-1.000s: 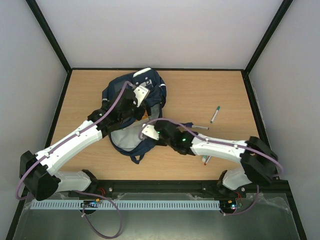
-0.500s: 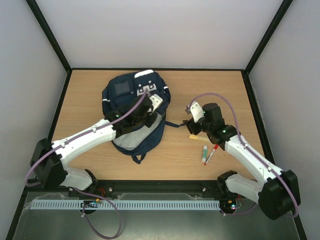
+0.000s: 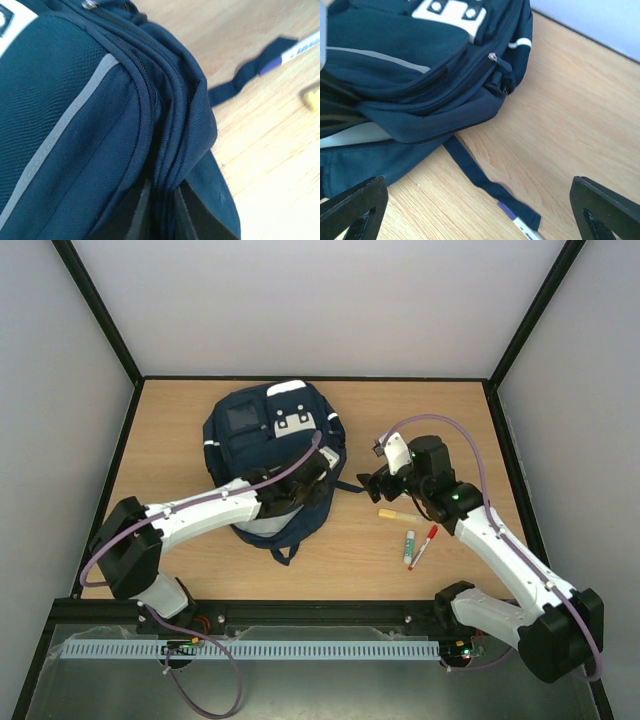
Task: Pack the student bag
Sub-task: Place the book in the student bag, then zip the student bag at the center of the board.
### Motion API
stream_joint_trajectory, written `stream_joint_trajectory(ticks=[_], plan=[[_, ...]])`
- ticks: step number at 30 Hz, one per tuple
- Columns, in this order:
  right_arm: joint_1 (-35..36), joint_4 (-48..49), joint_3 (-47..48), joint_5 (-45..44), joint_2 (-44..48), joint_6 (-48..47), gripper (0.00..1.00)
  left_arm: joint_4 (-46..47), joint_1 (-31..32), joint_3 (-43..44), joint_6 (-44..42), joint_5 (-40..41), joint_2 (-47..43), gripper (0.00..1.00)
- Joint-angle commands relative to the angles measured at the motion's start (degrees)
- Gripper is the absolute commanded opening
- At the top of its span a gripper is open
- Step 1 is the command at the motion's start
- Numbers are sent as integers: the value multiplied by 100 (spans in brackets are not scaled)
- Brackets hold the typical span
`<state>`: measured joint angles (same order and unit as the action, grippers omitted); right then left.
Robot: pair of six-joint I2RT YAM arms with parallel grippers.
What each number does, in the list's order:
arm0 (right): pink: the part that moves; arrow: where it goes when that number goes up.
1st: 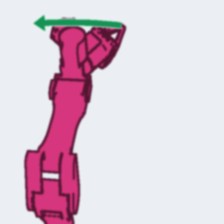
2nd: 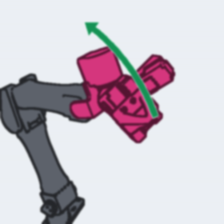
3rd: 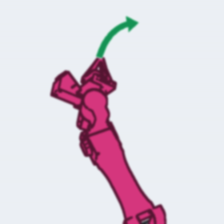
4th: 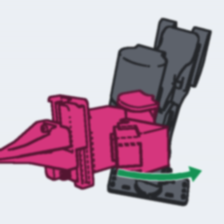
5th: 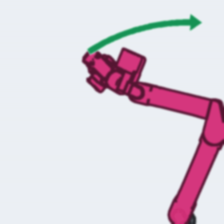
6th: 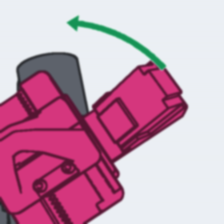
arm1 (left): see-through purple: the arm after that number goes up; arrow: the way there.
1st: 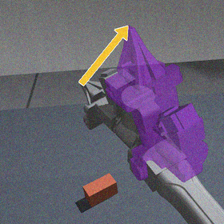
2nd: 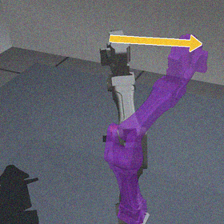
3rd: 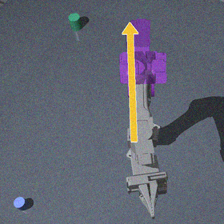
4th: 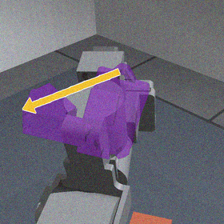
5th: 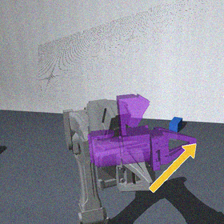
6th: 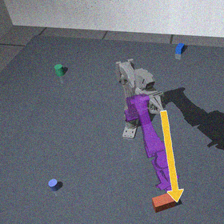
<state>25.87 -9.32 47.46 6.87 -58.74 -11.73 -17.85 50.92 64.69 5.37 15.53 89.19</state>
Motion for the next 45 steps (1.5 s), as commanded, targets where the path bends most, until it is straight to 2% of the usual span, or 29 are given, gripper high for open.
stream_joint_trajectory(ticks=[1, 4, 6, 7, 8, 14, 17, 20, 22, 24, 26, 30, 33, 35, 38, 41, 45], plan=[[-3, -194, -104, -349, -174, 176, 100, -1, 17, -320, 440, 472, 219, 23], [-8, 189, -559, 97, 29, 87, 99, 348, 202, -686, 484, 903, -109, 62], [-3, 290, -849, 461, 184, -58, 99, 587, 212, -902, 473, 774, -452, 76], [-3, 284, -920, 534, 229, -111, 99, 638, 208, -963, 485, 711, -603, 95], [-3, 260, -962, 606, 253, -156, 99, 638, 213, -986, 523, 677, -725, 99], [-3, -155, -874, 1403, 158, -389, 100, 361, 172, -1158, 1131, 959, -1560, 99], [-3, 92, -988, 1147, 332, -381, 100, 233, 162, -1299, 1364, 1593, -2074, 99], [-3, 63, -1075, 1392, 360, -681, 100, 281, 126, -1566, 1464, 2308, -2612, 100], [-3, -18, -1073, 1343, 355, -762, 99, 349, -3, -1754, 1468, 2407, -2935, 99], [-3, -21, -1102, 1296, 375, -734, 99, 393, -301, -1973, 1568, 2264, -3178, 99], [-3, -69, -1103, 1298, 398, -677, 99, 406, -693, -2180, 1780, 1740, -3372, 99], [-3, -139, -1050, 1360, 397, -709, 99, 462, -1591, -2702, 2884, 814, -3905, 99], [-3, -37, -1052, 1315, 396, -665, 99, 349, -2095, -3177, 4084, 967, -4204, 100], [-3, -42, -1046, 1429, 346, -673, 99, 74, -2386, -3386, 4815, 1129, -4083, 100], [0, -56, -1058, 1448, 298, -683, 99, 39, -2809, -3531, 4535, 391, -3599, 99], [-3, 1, -1107, 1282, 292, -609, 100, 350, -2859, -3672, 4169, -129, -3227, 99], [-3, 111, -1148, 812, 258, -430, 99, 910, -2860, -4103, 4458, -680, -3245, 99]])
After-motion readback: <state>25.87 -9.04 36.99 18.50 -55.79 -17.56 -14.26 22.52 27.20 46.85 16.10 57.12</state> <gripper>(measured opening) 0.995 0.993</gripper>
